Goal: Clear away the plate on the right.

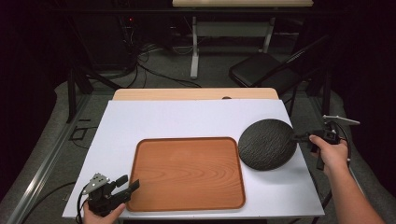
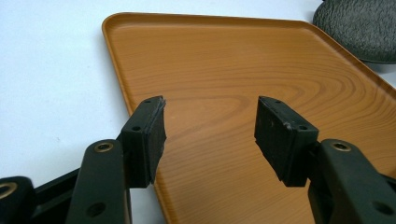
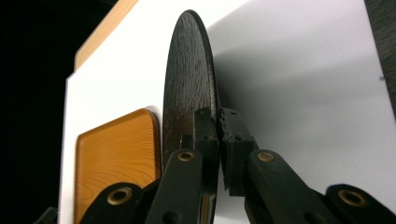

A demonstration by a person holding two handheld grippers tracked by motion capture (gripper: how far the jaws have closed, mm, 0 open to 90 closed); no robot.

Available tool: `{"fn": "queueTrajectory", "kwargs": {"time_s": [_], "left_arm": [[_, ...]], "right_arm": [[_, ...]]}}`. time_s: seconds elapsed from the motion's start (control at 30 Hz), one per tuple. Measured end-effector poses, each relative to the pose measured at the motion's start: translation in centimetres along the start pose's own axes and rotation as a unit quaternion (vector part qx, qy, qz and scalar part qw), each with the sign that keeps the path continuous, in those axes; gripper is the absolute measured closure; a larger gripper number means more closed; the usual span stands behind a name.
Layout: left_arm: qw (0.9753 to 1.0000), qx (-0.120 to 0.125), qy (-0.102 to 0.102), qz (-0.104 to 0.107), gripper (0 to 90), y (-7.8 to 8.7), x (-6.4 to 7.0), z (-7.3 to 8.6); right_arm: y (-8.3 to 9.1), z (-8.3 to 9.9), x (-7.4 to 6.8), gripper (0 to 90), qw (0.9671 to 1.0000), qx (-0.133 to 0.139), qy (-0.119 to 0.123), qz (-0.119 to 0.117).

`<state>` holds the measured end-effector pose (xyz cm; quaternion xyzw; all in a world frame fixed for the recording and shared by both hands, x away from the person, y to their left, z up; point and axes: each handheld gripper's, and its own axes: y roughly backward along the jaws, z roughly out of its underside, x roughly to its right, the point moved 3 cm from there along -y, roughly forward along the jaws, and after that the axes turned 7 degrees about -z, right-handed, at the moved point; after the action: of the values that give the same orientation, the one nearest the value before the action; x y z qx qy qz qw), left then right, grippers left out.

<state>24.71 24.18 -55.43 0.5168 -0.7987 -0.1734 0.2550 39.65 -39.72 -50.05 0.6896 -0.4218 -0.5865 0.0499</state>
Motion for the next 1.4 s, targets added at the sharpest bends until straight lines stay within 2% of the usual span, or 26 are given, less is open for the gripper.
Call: {"fn": "queueTrajectory", "kwargs": {"time_s": [0.17, 0.47, 0.53, 0.77, 0.83, 0.93, 1.03, 1.13, 1.17, 1.3, 1.37, 1.4], "left_arm": [[1.0, 0.001, 0.0, 0.0, 43.3, 0.0, 0.0, 0.0], [1.0, 0.002, 0.001, 0.001, 43.3, 0.1, 0.0, 0.0], [1.0, 0.002, 0.001, 0.001, 43.3, 0.1, 0.0, 0.0], [1.0, 0.002, 0.003, 0.001, 43.3, 0.1, -0.1, 0.0], [1.0, 0.003, 0.003, 0.001, 43.2, 0.1, -0.1, 0.0], [1.0, 0.002, 0.003, 0.001, 43.3, 0.0, -0.1, 0.0], [1.0, 0.002, 0.003, 0.002, 43.3, 0.1, 0.0, 0.0], [1.0, 0.003, 0.002, 0.002, 43.2, 0.1, 0.0, 0.0], [1.0, 0.003, 0.002, 0.003, 43.2, 0.1, 0.0, 0.0], [1.0, 0.004, 0.003, 0.002, 43.3, 0.1, -0.1, 0.0], [1.0, 0.005, 0.002, 0.003, 43.2, 0.2, -0.1, 0.0], [1.0, 0.005, 0.002, 0.003, 43.2, 0.2, -0.1, 0.0]], "right_arm": [[0.2, -1.0, -2.1, 86.1, 0.9995, -0.009, 0.022, 0.021], [1.6, -1.6, -4.9, 86.1, 0.9995, -0.009, 0.032, -0.001], [1.8, -1.6, -5.2, 86.2, 0.9994, -0.011, 0.031, -0.001], [2.5, -1.4, -7.0, 85.6, 0.998, -0.019, 0.058, 0.014], [2.5, -1.3, -7.2, 85.6, 0.998, -0.019, 0.059, 0.014], [2.6, -0.9, -8.0, 85.6, 0.9973, -0.029, 0.065, 0.016], [2.1, -0.2, -9.3, 85.4, 0.9956, -0.042, 0.083, 0.009], [1.6, 0.2, -9.8, 85.3, 0.9947, -0.048, 0.09, 0.003], [0.8, 0.6, -10.5, 85.4, 0.9936, -0.057, 0.097, -0.003], [-0.4, 1.4, -11.6, 85.2, 0.9916, -0.073, 0.106, -0.008], [-1.7, 2.2, -12.8, 85.2, 0.9885, -0.089, 0.121, -0.016], [-1.7, 2.2, -12.8, 85.2, 0.9885, -0.089, 0.121, -0.016]]}}
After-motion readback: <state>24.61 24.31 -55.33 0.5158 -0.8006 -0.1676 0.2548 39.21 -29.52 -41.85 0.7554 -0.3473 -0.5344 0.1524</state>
